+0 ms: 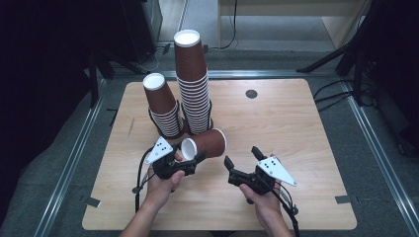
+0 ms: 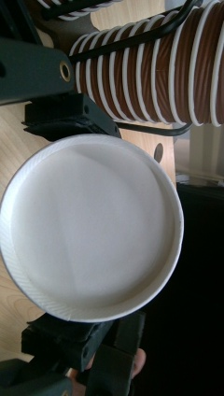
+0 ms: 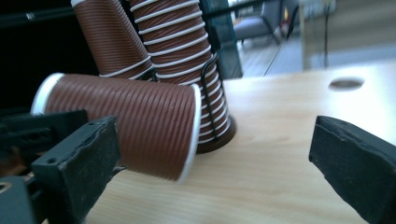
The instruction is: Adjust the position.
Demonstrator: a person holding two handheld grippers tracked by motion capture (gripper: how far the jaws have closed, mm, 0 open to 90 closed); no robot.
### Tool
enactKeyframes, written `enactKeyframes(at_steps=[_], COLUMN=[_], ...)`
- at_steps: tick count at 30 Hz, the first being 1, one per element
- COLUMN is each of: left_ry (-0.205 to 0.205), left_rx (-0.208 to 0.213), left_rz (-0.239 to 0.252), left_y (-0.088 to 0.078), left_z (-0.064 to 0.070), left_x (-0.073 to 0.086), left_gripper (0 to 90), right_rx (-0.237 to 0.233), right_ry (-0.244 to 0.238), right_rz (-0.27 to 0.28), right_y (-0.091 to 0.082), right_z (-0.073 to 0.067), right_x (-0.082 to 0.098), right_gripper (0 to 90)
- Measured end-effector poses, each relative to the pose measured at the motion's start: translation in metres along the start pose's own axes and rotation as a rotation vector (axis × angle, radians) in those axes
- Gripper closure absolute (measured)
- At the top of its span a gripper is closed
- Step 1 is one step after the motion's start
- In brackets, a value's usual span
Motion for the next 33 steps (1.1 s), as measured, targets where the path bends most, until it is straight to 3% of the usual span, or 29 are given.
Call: enactKeyframes(at_steps=[6, 8, 11, 14, 16, 17, 18, 21, 24, 33], left_ry=[-0.002, 0.001, 0.002, 0.007, 0.008, 0.010, 0.010, 0.010, 0.011, 0.023], left_rx=[-0.004, -0.004, -0.004, -0.003, -0.003, -0.003, -0.002, -0.006, -0.009, -0.011], left_rz=[0.006, 0.008, 0.014, 0.017, 0.018, 0.018, 0.019, 0.024, 0.028, 0.027], left_y=[0.002, 0.002, 0.002, 0.003, 0.003, 0.003, 0.003, 0.003, 0.002, 0.004], left_z=[0.000, 0.001, 0.002, 0.003, 0.004, 0.004, 0.004, 0.005, 0.004, 0.008], left_x=[0.002, 0.002, 0.002, 0.002, 0.003, 0.003, 0.003, 0.003, 0.002, 0.005], left_gripper=[22.7, 22.7, 22.7, 22.7, 22.7, 22.7, 22.7, 22.7, 22.7, 22.7], right_rx=[0.027, 0.035, 0.038, 0.034, 0.036, 0.037, 0.037, 0.044, 0.064, 0.048], right_ry=[0.215, 0.243, 0.353, 0.476, 0.586, 0.679, 0.679, 0.837, 0.962, 1.232], right_rz=[-0.058, -0.060, -0.062, -0.071, -0.070, -0.068, -0.068, -0.089, -0.106, -0.133], right_y=[0.001, 0.002, 0.004, 0.006, 0.008, 0.011, 0.011, 0.015, 0.018, 0.029], right_z=[-0.005, -0.007, -0.009, -0.009, -0.007, -0.006, -0.006, -0.005, -0.007, -0.015], right_x=[0.001, 0.001, 0.002, 0.005, 0.007, 0.010, 0.010, 0.015, 0.019, 0.023], right_gripper=[10.6, 12.6, 11.1, 5.7, 3.1, 1.4, 1.4, 0.0, 0.0, 0.0])
Point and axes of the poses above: each handheld gripper's, and its own axes: y roughly forward along the jaws, x roughly out of its underside, z roughly to its right, the point moved 2 cm from there along y, roughly forward along the jaws, and after that the axes turned 6 degrees about z, right-handed, at the moved point
